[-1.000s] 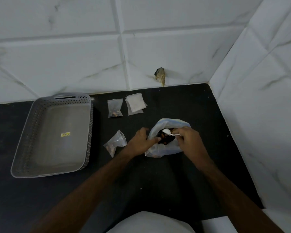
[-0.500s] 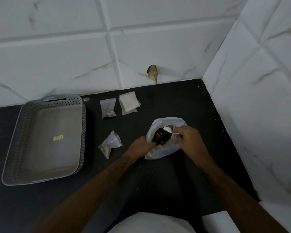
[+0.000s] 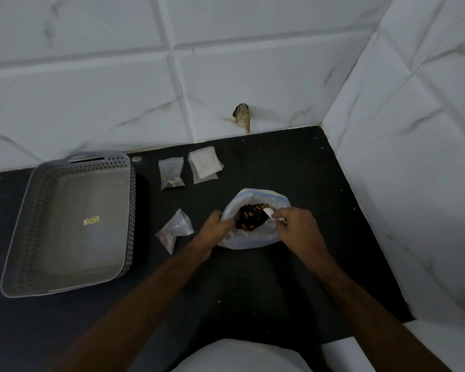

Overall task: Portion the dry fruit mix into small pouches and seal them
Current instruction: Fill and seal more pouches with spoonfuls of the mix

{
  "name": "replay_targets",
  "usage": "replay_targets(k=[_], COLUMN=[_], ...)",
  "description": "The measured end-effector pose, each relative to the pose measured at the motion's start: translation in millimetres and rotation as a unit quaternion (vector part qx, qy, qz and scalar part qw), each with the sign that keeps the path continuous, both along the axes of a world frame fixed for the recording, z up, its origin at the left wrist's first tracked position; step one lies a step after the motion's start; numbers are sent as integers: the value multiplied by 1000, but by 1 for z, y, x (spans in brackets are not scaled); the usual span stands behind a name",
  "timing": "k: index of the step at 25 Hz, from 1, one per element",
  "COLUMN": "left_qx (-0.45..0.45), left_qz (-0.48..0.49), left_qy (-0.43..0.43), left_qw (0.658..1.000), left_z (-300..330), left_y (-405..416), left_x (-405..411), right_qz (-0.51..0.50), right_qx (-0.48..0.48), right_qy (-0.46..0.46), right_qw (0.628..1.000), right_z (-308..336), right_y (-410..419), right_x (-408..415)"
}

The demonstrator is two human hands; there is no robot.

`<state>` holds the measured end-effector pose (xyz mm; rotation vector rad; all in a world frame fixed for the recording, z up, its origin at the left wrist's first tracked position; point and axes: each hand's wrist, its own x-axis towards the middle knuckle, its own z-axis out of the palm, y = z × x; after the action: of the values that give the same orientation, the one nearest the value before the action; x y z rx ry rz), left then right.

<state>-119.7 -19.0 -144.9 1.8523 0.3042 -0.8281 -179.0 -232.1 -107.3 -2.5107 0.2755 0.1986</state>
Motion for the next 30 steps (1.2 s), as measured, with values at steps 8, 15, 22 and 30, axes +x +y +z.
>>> replay_targets(k=[8, 15, 22, 30], left_qx=[5, -31, -81, -154], left_qz=[-32, -19, 24, -5], left_qy=[-44, -28, -16, -7], left_qw=[998, 999, 996, 988], left_z=[-3, -3, -3, 1], left_y=[1, 4, 6, 8], left_x=[0, 2, 0, -1], right_qz=[-21, -7, 103, -183], right_qx=[63, 51, -28, 218], right_qy=[-10, -84, 5, 84], right_qw=[998, 995, 994, 955], right_z=[-8, -11, -14, -12], right_y=[-2, 6, 24, 10], right_x=[-1, 0, -9, 10])
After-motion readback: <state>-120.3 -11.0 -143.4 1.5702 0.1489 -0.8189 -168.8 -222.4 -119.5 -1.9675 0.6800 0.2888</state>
